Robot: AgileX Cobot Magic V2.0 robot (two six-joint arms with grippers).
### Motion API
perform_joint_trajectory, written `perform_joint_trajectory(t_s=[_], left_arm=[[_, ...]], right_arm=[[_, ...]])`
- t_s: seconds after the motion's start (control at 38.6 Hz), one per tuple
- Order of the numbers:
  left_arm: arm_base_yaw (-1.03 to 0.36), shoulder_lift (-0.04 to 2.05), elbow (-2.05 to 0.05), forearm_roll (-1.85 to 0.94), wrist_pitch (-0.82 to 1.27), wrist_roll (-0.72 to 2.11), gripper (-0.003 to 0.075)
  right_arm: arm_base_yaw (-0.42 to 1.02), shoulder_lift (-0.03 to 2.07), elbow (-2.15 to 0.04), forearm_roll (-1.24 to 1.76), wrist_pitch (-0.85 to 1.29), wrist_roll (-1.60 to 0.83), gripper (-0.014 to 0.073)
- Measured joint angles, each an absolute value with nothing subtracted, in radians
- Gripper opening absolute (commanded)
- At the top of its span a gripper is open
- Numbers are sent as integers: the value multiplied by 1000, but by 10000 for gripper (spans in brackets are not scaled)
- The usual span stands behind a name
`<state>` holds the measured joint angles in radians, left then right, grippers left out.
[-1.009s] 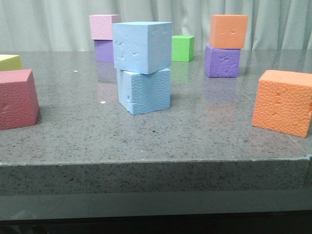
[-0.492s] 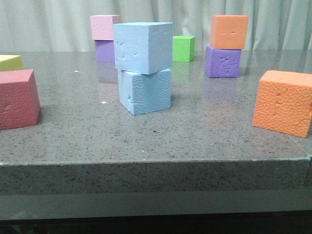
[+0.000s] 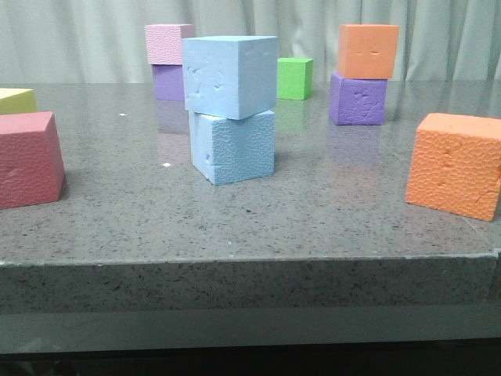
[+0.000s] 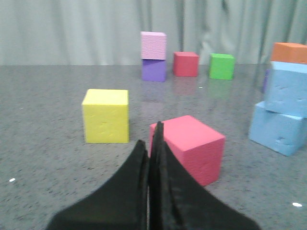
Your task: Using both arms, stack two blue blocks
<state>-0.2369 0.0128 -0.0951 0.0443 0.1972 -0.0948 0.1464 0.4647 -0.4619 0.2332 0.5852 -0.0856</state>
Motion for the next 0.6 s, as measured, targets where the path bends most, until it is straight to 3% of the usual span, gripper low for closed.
perform_joint_trajectory(t_s=[0.28,0.6], left_arm=[[-15,-5,6,42,175,-95,-20],[21,-5,6,19,170,-95,-20]], right_arm=[[146,465,-462,233,585,-86,-71],[146,465,-462,233,587,-86,-71]])
